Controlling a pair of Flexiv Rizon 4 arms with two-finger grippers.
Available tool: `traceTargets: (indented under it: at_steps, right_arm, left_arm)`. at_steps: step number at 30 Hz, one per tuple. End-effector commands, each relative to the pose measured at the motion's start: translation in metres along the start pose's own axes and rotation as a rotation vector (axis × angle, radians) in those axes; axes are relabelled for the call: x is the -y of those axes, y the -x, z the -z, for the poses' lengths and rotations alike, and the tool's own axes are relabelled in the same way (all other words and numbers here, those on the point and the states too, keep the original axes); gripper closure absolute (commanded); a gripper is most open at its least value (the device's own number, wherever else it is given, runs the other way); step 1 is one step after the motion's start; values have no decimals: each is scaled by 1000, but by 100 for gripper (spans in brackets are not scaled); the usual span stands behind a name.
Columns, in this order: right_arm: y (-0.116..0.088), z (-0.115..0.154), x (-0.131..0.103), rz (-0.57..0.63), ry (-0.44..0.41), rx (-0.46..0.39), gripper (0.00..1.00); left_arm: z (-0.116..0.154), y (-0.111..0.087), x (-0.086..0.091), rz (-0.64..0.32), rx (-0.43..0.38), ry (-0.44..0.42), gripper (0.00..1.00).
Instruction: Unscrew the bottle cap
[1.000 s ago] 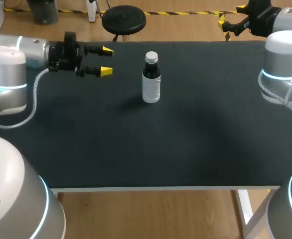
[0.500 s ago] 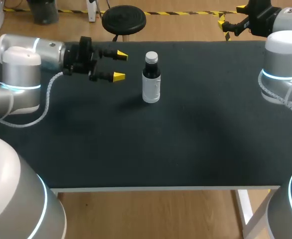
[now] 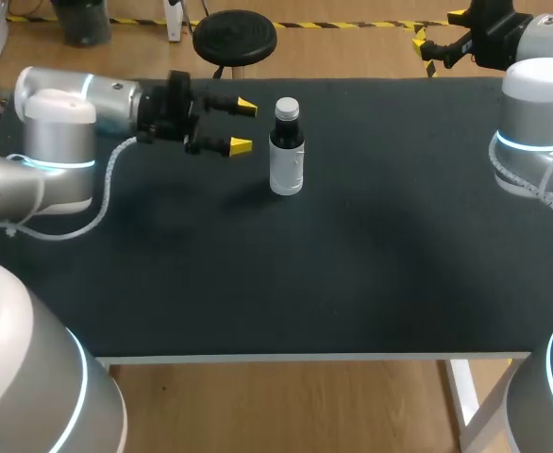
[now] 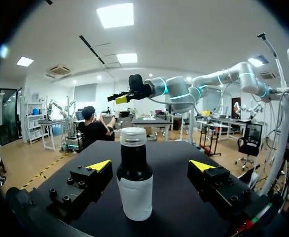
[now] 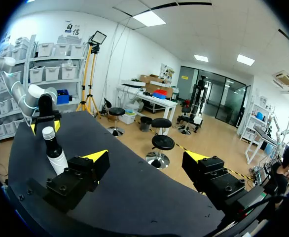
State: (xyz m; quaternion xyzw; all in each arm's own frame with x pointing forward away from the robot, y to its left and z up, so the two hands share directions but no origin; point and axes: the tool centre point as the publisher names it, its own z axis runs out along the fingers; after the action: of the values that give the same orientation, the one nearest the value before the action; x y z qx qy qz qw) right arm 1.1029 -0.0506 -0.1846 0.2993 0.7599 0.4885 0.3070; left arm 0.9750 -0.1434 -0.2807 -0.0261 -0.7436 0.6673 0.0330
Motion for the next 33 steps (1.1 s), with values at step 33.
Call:
traceTargets:
  at_steps: [33]
  right_arm:
    - [0, 0, 0, 0, -1, 0, 0]
  left_arm:
    - [-53, 9, -4, 17, -70, -9, 0]
